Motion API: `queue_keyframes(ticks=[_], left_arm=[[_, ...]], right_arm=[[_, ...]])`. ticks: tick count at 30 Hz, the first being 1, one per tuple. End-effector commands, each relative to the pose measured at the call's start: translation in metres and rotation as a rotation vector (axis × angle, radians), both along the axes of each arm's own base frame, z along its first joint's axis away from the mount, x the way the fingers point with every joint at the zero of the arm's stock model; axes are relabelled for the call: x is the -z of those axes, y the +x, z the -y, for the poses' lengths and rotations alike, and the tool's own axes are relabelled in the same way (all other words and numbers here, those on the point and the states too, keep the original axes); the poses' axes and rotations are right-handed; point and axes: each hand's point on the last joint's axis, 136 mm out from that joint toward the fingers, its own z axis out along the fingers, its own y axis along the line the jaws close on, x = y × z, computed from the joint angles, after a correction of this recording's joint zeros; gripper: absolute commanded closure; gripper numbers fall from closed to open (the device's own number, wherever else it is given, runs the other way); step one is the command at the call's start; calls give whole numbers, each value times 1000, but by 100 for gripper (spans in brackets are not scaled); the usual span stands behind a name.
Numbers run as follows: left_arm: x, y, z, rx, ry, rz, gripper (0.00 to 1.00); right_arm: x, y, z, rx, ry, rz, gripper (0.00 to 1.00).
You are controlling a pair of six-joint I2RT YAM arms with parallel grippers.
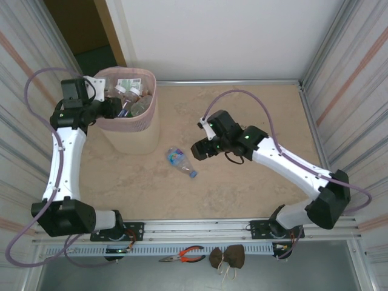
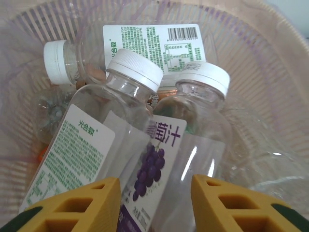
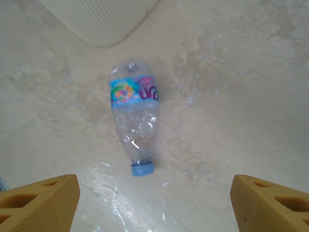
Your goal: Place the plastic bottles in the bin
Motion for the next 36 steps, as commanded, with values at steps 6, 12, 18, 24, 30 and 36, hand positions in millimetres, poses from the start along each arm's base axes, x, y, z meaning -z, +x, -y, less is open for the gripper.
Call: queue_keyframes(ticks=[6, 12, 18, 24, 30, 36], left_arm=[[-32, -31, 9, 8, -44, 55, 56], [-47, -48, 14, 10, -78, 99, 54], [-59, -61, 21, 27, -116, 134, 52], [-65, -68, 25, 34, -143, 146, 51], [-66, -70, 26, 38, -158, 147, 51], [-77, -74, 31, 54, -179, 169, 50]], right_arm=[[65, -10, -20, -90, -178, -69, 26], [107, -20, -41, -134, -223, -132, 30], [144, -25, -50, -152, -281, -173, 33], [175, -24, -46, -154, -351, -198, 37], [194, -27, -42, -155, -384, -224, 44], [192, -27, -37, -155, -389, -204, 59]])
